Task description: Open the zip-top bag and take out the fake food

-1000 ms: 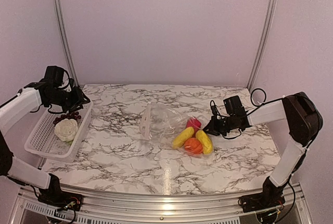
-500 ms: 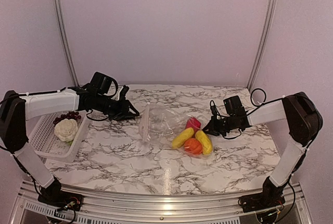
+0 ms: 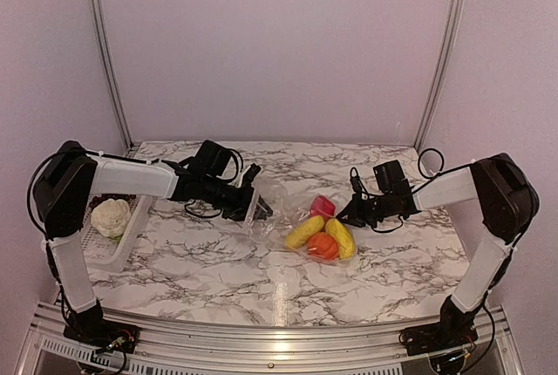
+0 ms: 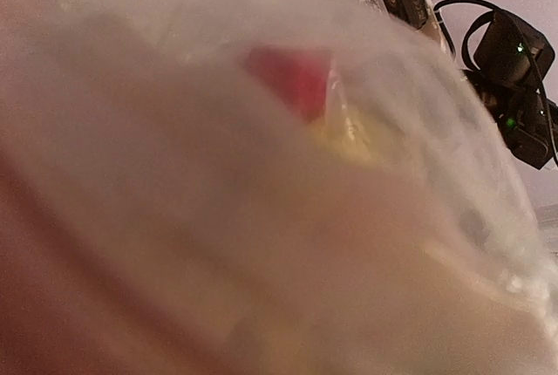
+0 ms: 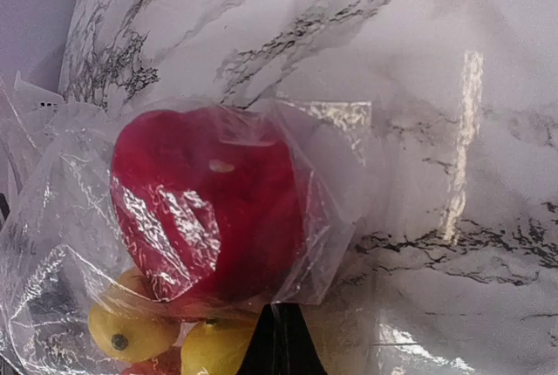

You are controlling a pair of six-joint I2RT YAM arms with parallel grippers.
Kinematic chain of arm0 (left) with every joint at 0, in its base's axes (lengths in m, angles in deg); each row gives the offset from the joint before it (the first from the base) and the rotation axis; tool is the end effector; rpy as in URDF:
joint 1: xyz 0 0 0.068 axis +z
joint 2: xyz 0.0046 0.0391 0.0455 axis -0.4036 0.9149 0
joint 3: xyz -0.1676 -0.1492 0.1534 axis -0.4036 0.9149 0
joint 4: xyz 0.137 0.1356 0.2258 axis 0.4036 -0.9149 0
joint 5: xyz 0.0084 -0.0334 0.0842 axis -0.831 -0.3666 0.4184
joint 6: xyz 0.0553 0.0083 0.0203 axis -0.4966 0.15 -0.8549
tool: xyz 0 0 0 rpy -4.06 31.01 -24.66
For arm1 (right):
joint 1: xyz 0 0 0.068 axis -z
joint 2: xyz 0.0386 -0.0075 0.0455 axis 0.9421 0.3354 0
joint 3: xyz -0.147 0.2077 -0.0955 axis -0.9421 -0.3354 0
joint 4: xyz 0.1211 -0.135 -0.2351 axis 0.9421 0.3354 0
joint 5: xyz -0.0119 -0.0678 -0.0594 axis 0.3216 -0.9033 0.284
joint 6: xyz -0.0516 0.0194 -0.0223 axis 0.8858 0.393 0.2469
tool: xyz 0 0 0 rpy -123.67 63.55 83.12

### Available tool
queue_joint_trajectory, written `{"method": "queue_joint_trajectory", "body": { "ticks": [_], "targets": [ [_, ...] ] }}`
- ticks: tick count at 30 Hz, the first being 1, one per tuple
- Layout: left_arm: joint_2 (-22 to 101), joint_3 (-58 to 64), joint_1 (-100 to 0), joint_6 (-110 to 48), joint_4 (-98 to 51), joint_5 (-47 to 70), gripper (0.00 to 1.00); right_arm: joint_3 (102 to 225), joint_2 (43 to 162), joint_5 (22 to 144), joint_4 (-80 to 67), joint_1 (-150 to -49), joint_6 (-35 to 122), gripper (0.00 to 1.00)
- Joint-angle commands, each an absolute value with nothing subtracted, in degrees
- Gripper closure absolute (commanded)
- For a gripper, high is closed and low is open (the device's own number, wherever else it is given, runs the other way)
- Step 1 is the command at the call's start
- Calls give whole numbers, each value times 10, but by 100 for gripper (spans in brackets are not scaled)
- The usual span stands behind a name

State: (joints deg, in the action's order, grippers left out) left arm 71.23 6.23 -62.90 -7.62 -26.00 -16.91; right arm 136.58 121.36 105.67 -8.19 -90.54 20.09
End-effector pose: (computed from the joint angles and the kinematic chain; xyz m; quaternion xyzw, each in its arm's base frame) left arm 0.3263 -0.2988 0.1709 0.1652 0.8490 -0.4761 0.1592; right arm 0.3315 0.1451 0.1042 -0.0088 0.9111 0.3648 0.1919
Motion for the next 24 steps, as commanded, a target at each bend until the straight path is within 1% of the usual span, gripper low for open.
{"method": "queue_joint_trajectory", "body": {
  "ticks": [1,10,16,20,24],
  "targets": [
    [761,27,-655,-93,-226,-170,76,1390,1230,1070,-99,-919,194,100],
    [826,-15,-688,-147,-237,-131,63,1410,1249,1076,-100,-937,194,100],
    [824,25,-693,-207,-228,-117,63,1408,1251,1072,-97,-937,199,100],
    [812,49,-699,-239,-211,-113,55,1405,1251,1072,-96,-937,199,100],
    [822,25,-709,-296,-269,-87,47,1401,1250,1073,-96,-938,200,100]
  ]
}}
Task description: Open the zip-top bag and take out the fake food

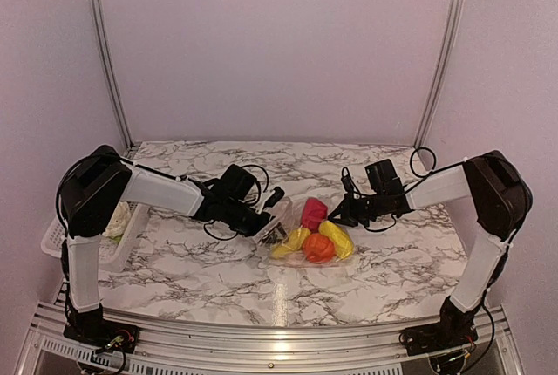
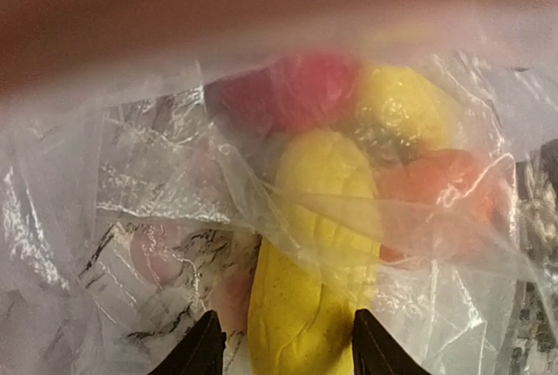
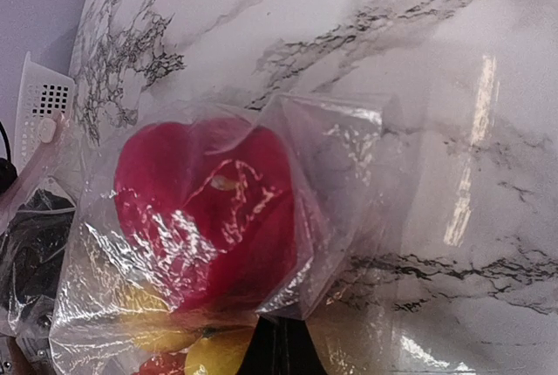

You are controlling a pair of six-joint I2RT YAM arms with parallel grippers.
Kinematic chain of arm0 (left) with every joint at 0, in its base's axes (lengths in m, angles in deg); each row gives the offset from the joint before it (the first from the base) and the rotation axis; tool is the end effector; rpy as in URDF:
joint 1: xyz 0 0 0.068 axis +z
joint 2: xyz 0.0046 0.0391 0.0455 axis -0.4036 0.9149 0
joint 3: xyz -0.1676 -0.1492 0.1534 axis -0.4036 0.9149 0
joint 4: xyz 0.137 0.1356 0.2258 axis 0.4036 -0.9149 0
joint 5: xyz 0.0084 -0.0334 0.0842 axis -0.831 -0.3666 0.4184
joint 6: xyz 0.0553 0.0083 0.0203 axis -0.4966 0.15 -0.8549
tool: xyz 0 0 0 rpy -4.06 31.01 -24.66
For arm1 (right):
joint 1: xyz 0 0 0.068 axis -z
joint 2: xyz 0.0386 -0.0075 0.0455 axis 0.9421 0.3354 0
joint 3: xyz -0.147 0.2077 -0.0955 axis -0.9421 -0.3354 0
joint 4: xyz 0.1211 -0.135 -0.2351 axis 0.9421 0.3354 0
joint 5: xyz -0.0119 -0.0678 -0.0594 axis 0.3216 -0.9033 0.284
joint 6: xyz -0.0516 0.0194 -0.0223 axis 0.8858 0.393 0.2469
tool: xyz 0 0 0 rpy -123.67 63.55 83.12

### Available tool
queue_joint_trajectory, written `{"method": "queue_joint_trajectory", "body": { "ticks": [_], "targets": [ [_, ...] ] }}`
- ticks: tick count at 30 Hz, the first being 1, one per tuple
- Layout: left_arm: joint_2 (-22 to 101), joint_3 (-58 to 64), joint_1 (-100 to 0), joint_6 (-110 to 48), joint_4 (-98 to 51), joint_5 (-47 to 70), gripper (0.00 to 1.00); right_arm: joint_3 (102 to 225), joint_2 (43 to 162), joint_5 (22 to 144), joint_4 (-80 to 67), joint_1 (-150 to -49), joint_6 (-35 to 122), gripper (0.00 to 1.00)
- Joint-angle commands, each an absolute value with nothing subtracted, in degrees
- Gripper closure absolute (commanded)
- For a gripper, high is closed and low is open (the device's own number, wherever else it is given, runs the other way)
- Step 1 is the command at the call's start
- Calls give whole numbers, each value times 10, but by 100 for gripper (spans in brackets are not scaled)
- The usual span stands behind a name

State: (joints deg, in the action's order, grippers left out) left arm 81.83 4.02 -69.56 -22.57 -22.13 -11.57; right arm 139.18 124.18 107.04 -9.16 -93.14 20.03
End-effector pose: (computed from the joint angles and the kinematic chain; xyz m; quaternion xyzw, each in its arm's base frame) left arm 0.3057 -0.3465 0.1079 0.2992 0.8368 -0.4179 0.1887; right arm 0.3360 0.1657 0.1021 -0.0349 0.9058 0.3804 0.1831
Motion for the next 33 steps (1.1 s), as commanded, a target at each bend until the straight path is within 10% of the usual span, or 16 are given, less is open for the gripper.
{"method": "queue_joint_trajectory", "body": {
  "ticks": [1,16,24,33],
  "targets": [
    [824,20,-712,-305,-278,-85,45,1400,1250,1072,-96,-938,200,100],
    [848,-20,-755,-381,-363,9,31,1395,1247,1068,-98,-938,196,100],
    [770,-11,-744,-351,-384,42,73,1384,1226,1040,-89,-932,201,100],
    [683,24,-708,-316,-413,22,83,1354,1192,1005,-86,-910,201,100]
  ]
}}
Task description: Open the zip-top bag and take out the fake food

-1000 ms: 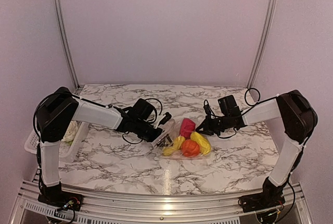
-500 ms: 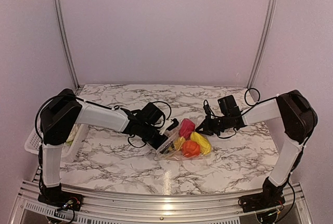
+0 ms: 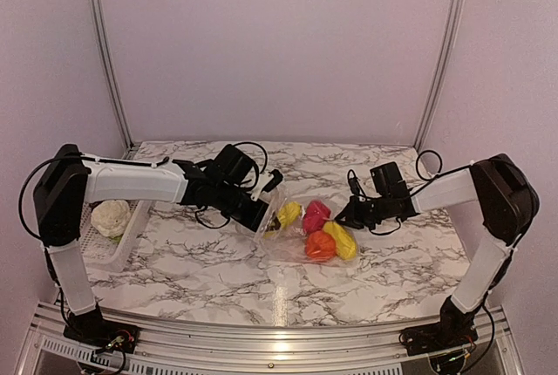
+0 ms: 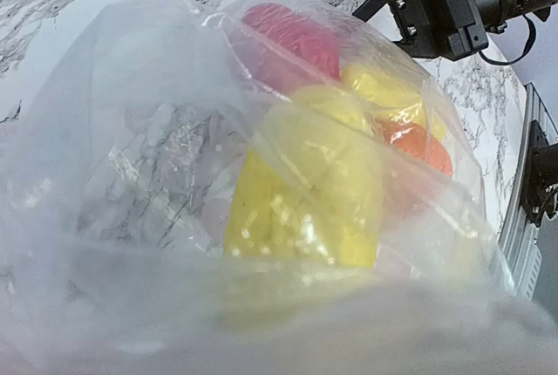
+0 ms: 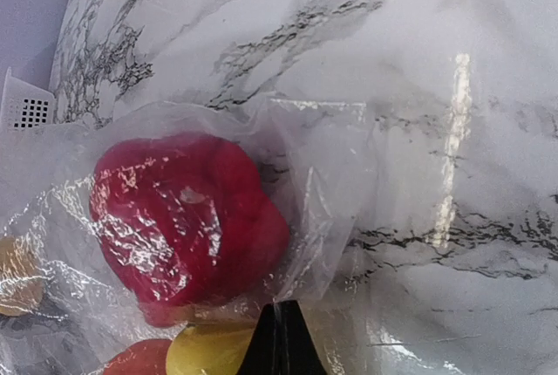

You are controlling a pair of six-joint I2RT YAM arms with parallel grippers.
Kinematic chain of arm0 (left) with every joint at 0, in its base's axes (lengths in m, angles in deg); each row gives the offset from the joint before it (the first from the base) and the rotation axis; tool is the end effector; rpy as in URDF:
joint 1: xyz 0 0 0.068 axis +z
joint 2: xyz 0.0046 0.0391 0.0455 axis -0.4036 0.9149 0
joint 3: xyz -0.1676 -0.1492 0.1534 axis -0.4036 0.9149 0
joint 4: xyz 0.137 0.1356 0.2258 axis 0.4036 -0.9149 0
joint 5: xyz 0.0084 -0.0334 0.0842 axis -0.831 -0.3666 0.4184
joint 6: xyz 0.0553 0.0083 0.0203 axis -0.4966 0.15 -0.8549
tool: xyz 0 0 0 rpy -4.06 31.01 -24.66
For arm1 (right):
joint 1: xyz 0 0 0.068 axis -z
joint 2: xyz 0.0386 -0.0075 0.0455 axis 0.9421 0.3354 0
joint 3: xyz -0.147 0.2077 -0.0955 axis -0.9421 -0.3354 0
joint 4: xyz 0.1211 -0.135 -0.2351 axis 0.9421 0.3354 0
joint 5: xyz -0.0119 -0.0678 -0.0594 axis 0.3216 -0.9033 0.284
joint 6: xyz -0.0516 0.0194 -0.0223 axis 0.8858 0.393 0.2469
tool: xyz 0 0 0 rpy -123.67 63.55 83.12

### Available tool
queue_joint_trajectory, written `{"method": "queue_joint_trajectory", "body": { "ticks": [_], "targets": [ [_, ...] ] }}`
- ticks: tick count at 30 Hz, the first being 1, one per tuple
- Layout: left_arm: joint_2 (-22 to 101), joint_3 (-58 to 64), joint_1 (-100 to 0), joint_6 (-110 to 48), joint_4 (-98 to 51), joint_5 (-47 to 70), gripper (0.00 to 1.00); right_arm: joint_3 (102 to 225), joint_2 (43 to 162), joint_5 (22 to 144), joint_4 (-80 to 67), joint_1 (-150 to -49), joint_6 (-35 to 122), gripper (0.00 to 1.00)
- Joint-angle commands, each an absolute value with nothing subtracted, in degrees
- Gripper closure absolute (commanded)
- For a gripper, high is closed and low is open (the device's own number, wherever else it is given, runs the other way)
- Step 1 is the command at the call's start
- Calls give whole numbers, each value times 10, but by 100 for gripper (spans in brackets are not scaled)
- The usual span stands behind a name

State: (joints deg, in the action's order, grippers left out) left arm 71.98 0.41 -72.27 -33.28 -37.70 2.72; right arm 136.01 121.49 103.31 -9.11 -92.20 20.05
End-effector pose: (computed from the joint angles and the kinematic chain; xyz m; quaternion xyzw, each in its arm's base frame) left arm 0.2898 -0.3466 0.1791 0.3568 0.8425 -0.3040 0.2656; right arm 0.3270 0.1529 0.1009 -0.0150 0.9146 0.3522 0.1980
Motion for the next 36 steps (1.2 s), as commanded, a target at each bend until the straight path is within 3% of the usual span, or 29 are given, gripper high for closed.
{"method": "queue_joint_trajectory", "body": {
  "ticks": [1,12,25,28,36],
  "targets": [
    [676,30,-705,-312,-417,20,83,1353,1189,1003,-86,-908,201,100],
    [542,132,-603,-216,-419,-33,83,1350,1187,999,-91,-901,200,100],
    [385,207,-394,-49,-365,-146,87,1358,1202,1006,-92,-901,203,100],
    [361,198,-321,-38,-412,-124,89,1359,1203,1010,-94,-901,203,100],
    [322,201,-156,-43,-607,73,85,1355,1202,1015,-104,-901,200,100]
  ]
}}
